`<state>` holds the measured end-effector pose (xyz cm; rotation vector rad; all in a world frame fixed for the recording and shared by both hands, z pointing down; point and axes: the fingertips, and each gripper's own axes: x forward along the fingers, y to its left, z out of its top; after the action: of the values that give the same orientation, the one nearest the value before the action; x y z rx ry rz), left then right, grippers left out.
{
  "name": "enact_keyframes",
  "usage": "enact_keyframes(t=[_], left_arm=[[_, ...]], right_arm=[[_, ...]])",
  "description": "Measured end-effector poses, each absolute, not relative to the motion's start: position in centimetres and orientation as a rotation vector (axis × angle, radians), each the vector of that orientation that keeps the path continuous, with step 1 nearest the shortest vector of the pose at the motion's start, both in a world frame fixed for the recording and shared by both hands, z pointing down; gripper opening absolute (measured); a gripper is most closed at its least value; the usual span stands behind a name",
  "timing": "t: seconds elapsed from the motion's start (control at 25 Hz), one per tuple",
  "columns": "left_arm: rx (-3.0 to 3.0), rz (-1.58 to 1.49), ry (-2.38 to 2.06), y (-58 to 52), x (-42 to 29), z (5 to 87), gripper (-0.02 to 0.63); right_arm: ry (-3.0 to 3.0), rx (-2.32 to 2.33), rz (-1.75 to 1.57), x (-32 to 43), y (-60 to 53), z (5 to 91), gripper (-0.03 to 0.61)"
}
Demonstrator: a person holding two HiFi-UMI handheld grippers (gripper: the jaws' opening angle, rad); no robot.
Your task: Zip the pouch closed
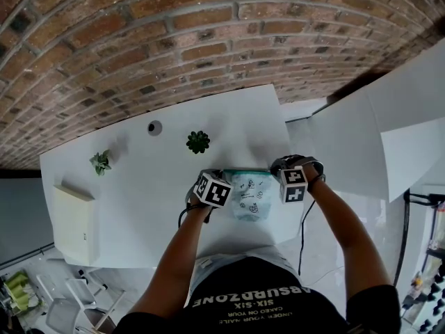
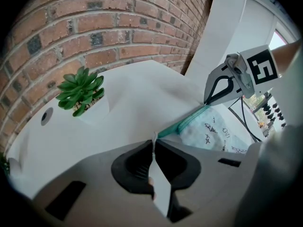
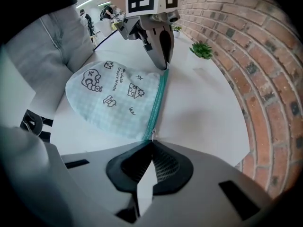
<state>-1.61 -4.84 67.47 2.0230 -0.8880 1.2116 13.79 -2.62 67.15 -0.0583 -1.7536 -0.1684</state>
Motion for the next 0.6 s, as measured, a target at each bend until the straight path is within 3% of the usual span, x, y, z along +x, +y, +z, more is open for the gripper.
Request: enact_keyframes(t=[0.6], left_arm=[[1.983, 1.204, -0.894, -4.73, -1.57, 67.52, 0.025]], right_arm=[[-1.775, 0.069, -0.084, 13.74, -2.71, 67.30, 0.000]])
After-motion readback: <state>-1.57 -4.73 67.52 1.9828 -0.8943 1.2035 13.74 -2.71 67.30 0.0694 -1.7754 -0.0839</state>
